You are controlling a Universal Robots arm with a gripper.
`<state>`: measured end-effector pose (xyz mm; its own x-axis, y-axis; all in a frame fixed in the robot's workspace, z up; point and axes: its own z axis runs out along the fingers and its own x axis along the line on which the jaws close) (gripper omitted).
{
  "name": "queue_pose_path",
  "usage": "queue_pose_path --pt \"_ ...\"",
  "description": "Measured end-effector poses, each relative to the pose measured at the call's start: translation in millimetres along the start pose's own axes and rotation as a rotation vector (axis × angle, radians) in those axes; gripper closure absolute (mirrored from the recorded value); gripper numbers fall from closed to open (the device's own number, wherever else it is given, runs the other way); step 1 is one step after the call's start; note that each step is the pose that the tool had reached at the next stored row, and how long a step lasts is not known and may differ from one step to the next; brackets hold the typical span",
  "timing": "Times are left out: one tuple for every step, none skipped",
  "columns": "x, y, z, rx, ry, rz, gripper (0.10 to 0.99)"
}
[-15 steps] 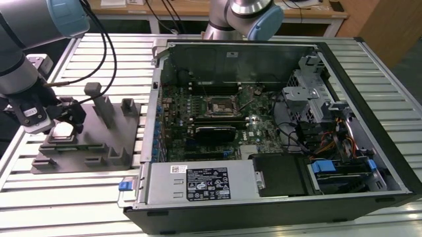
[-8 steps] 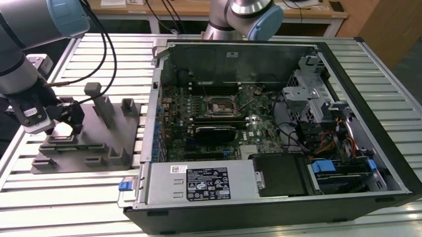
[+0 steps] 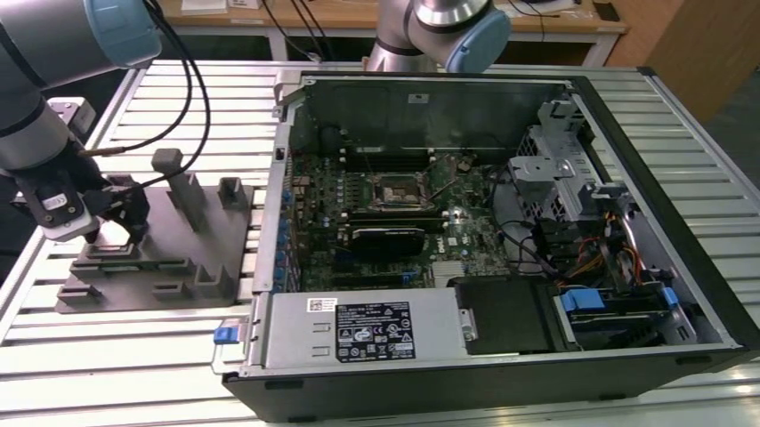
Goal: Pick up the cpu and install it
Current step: 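Pick up the cpu and move it towards the insertion slot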
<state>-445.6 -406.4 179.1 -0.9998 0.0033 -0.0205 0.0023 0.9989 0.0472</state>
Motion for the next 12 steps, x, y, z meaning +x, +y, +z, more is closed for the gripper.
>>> queue_pose_path --pt "0.0 0.0 -0.6 0.0 0.0 0.0 0.431" --pt "0.0 0.1 -1.3 0.0 0.0 0.0 0.431" --pt "-0.1 0.1 -1.7 0.0 -0.0001 0.0 0.431" --pt "-0.1 0.1 -1.7 0.0 -0.0002 0.0 0.431" --pt "0.0 0.1 -1.7 0.0 -0.0001 0.0 0.431" --pt "0.0 0.1 -1.8 0.0 0.0 0.0 0.431" --pt "0.0 0.1 -1.8 0.0 0.0001 0.0 0.431" --pt "0.0 0.1 -1.8 0.0 0.0 0.0 0.431" --pt "0.0 0.1 -1.9 0.0 0.0 0.0 0.431" --pt "0.0 0.1 -1.9 0.0 0.0 0.0 0.431" --pt "0.0 0.1 -1.9 0.0 0.0 0.0 0.447" --pt "0.0 0.1 -1.9 0.0 0.0001 0.0 0.447"
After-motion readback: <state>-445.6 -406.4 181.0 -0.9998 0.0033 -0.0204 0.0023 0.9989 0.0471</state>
